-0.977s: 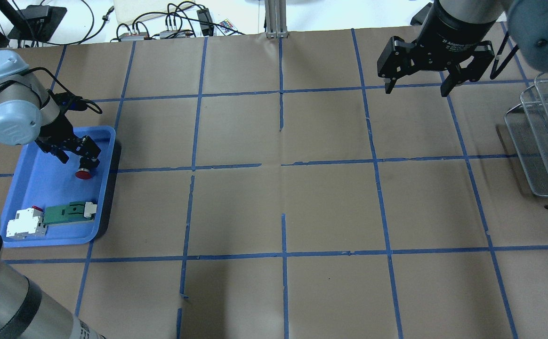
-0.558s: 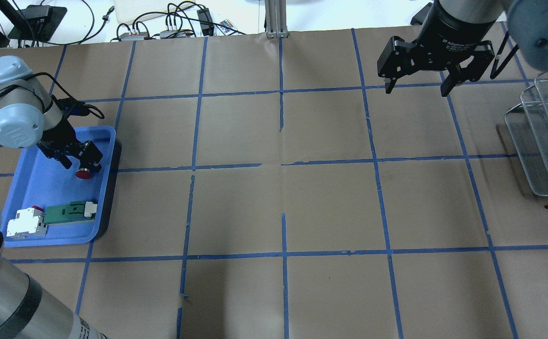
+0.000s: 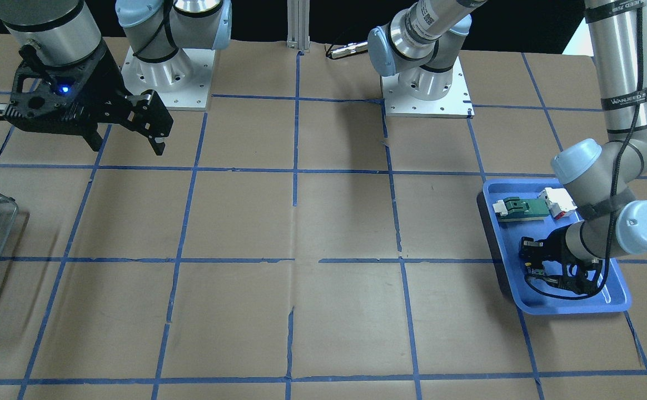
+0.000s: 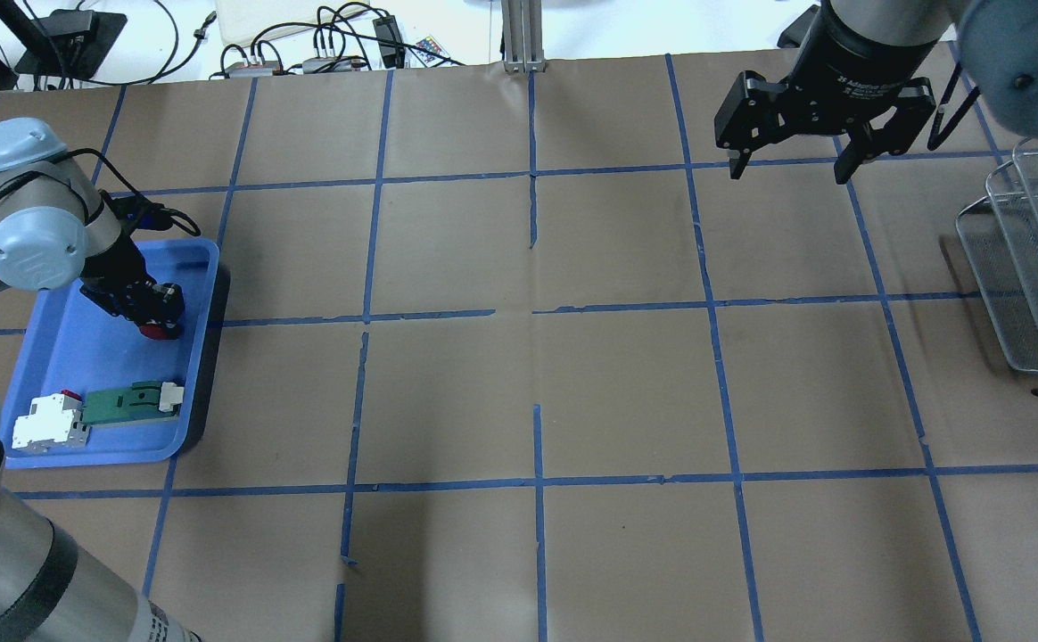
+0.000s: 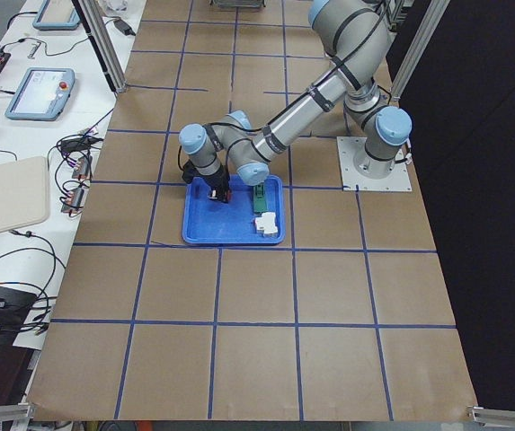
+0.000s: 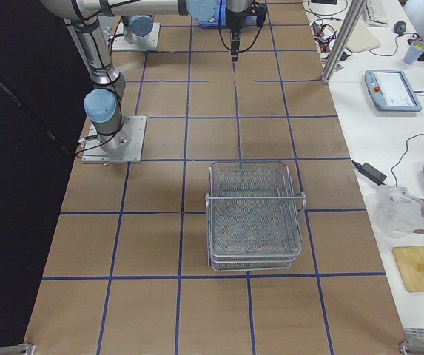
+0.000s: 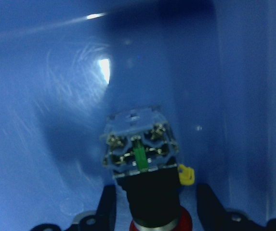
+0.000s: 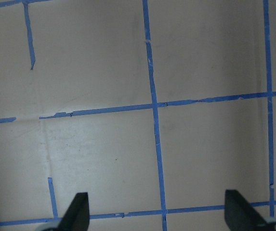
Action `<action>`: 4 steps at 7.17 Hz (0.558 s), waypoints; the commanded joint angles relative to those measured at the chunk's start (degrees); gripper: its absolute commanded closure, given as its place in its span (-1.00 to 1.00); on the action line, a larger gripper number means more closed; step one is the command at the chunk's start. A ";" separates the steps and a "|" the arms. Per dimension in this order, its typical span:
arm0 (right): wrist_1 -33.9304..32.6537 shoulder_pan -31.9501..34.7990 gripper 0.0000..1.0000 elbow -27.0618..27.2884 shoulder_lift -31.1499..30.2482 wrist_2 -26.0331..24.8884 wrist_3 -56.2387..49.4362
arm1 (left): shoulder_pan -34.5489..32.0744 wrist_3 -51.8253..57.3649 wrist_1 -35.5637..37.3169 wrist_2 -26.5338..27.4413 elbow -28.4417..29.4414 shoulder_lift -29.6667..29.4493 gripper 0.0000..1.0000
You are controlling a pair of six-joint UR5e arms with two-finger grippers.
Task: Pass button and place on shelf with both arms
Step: 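Close the left gripper on the red cap of the push button, then lift the button and carry it toward the right gripper while the right arm approaches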
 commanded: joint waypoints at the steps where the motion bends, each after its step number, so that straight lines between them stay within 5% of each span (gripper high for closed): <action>1: -0.17 0.00 -1.00 -0.17 -0.11 0.77 -0.03 | -0.42 16.47 -0.83 0.21 2.99 0.87 1.00; 4: 0.00 -2.54 -1.00 -1.14 0.06 3.13 -8.50 | -5.75 32.24 -2.85 -0.66 7.13 3.49 1.00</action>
